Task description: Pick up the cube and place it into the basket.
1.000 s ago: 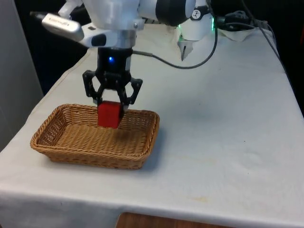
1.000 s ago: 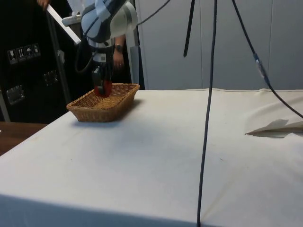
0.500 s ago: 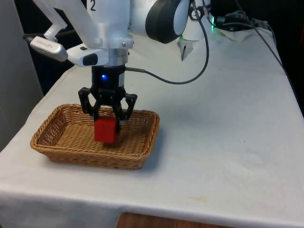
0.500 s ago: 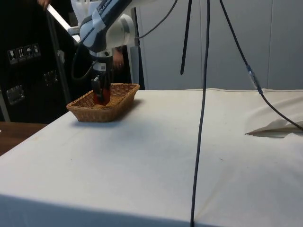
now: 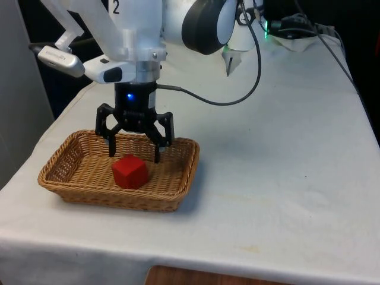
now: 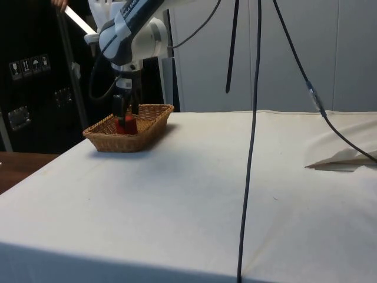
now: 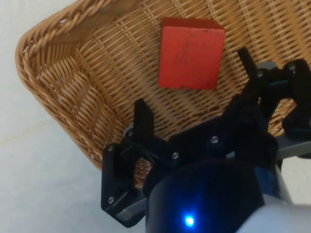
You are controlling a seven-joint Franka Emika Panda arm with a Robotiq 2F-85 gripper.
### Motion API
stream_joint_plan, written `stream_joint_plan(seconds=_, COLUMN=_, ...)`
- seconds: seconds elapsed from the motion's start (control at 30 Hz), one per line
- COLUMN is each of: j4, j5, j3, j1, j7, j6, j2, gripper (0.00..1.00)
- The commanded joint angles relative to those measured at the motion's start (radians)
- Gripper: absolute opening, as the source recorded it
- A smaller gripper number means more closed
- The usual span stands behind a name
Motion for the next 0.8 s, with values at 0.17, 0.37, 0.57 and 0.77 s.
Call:
stream_joint_plan(seconds=0.17, j4=0.004, j5=0.000, j3=0.000, j1=0.000, j7=0.000, j6=0.004, j2=0.004, gripper=1.00)
stream_joint_plan(seconds=0.37, j4=-0.015, j5=0.001, j3=-0.012, j1=0.010, j7=0.010, j6=0.006, j2=-0.026, gripper=1.00)
stream_joint_plan(seconds=0.57, j4=-0.053, j5=0.001, j3=-0.020, j1=0.020, j7=0.010, j6=0.013, j2=-0.069, gripper=1.00)
stream_joint_plan(seconds=0.77, j4=-0.101, j5=0.001, j3=-0.027, j1=0.031, j7=0.006, j6=0.022, j2=-0.123, gripper=1.00)
